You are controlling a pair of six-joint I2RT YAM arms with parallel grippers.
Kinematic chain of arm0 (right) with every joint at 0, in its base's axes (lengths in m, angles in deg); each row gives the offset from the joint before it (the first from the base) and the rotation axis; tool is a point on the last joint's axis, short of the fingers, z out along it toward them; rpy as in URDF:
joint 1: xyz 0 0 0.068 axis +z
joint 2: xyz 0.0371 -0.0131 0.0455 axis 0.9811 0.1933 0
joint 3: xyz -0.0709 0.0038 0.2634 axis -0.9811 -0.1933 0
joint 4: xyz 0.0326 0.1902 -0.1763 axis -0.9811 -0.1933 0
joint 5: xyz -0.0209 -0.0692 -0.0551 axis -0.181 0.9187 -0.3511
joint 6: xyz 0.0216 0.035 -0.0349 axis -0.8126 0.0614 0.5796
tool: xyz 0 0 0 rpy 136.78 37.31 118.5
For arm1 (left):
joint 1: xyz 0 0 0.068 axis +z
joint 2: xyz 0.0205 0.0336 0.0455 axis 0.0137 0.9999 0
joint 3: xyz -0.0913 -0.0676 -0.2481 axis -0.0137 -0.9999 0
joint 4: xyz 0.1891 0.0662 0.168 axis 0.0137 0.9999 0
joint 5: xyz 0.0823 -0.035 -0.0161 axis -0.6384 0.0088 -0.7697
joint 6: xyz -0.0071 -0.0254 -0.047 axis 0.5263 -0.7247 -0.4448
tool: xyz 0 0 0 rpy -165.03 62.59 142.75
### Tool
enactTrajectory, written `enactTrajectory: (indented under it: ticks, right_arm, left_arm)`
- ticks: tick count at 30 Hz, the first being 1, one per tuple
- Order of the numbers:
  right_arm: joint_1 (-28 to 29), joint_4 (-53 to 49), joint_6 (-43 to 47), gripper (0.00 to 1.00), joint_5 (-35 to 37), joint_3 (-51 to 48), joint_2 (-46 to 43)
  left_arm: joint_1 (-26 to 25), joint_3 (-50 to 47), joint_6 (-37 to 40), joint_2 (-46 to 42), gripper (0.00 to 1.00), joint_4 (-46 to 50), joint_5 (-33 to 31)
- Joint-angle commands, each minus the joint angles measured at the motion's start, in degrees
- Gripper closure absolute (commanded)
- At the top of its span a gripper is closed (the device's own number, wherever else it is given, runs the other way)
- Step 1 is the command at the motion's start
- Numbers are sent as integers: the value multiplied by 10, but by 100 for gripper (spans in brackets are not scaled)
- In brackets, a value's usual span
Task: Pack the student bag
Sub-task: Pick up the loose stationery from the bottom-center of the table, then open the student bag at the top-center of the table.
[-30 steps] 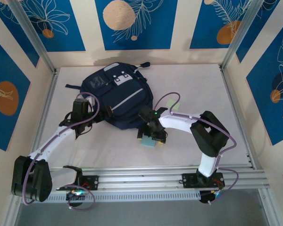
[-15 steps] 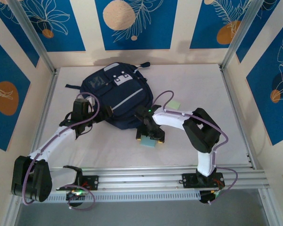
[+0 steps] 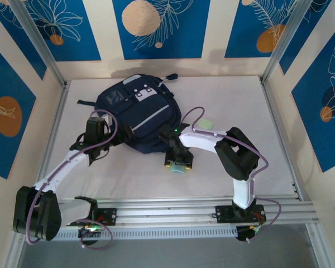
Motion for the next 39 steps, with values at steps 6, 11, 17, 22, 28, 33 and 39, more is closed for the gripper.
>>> enactTrajectory:
  ticks: [6, 11, 17, 22, 28, 33, 39]
  right_arm:
    - [-3, 22, 30, 29, 1, -18, -49]
    - [-48, 15, 76, 30, 3, -41, -115]
    - [-128, 13, 141, 32, 11, -56, -160]
    - [-195, 36, 162, 37, -19, -80, -193]
    - [-234, 69, 157, 38, -28, -110, -230]
    - [-250, 88, 150, 38, -33, -135, -254]
    - [-265, 101, 146, 38, -45, -151, -271]
  left_arm:
    - [-28, 37, 47, 5, 1, 31, 1]
    - [-84, 105, 131, 56, 2, 64, -46]
    - [-145, 180, 271, 144, 5, 66, -92]
    - [-169, 260, 353, 227, 8, 99, -112]
    - [-183, 329, 399, 308, 15, 125, -114]
    - [-190, 362, 415, 355, 20, 146, -138]
    - [-197, 387, 419, 393, 33, 163, -172]
